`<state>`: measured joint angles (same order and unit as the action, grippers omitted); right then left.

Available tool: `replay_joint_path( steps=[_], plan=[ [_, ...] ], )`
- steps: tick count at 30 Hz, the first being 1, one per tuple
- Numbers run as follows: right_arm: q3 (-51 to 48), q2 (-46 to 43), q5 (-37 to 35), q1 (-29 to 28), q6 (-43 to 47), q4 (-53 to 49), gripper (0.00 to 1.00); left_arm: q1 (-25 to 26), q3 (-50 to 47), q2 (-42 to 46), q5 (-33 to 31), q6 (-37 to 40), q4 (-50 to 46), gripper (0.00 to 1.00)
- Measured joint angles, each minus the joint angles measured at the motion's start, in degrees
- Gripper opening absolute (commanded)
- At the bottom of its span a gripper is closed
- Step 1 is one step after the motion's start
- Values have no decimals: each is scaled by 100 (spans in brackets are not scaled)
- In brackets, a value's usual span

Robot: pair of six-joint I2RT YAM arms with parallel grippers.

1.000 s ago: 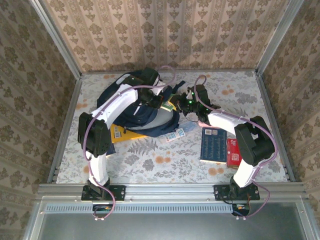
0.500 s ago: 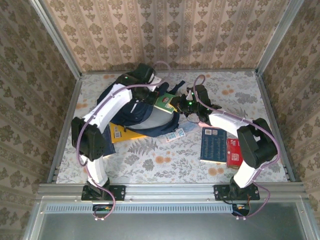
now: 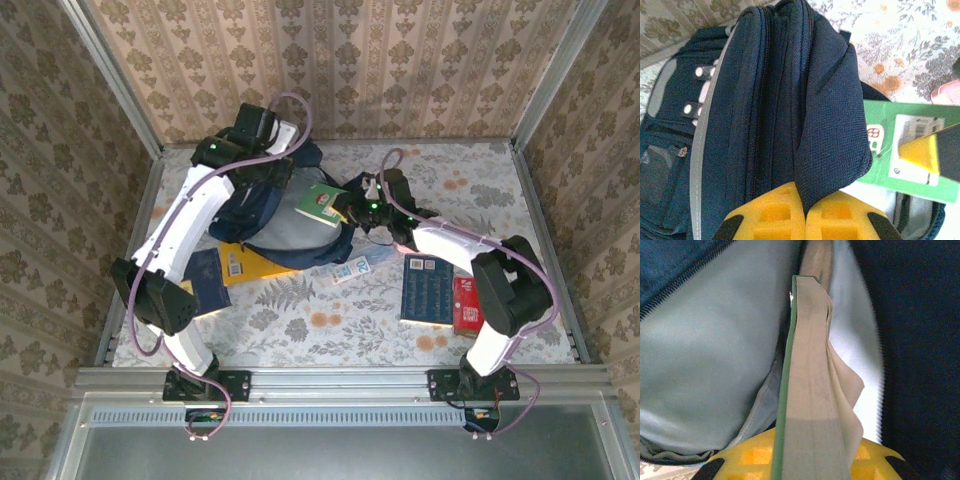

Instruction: Pack books, pencil case, and school supplies into a backpack

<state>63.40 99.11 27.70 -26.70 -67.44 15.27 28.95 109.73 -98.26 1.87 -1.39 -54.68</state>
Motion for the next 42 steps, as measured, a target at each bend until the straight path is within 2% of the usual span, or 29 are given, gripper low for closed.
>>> replay_joint_path(
  steps=[5,7,13,16,18,22,25,26,29,33,42],
  plan=[
    [855,529,-13,-361,-94,37,0,-11,365,-28,140,-4,-4,0],
    [1303,820,-46,-485,-116,-48,3,-11,444,-37,251,-9,2,0],
    [2959,2083,-479,-743,-175,-811,8,-11,608,-52,448,-50,24,0],
    [3821,2793,-752,-831,-177,-1316,15,-7,632,-68,507,-105,26,0],
    [4341,3244,-846,-870,-177,-1552,24,0,643,-96,575,-153,46,0],
    [4994,3810,-973,-898,-199,-1766,66,2,691,-203,632,-210,114,0],
    [5233,3919,-957,-898,-129,-1836,92,-22,691,-243,682,-251,160,0],
    [5261,3919,-935,-898,-70,-1836,95,-57,691,-243,706,-273,184,0],
    [5250,3842,-885,-883,249,-1845,100,-214,634,-240,824,-365,363,0],
    [4621,3257,-855,-870,866,-2092,99,-599,269,-238,1110,-592,787,0],
    [2682,944,-962,-660,2013,-2535,87,-826,-289,-245,1231,-811,1117,0]
  ],
)
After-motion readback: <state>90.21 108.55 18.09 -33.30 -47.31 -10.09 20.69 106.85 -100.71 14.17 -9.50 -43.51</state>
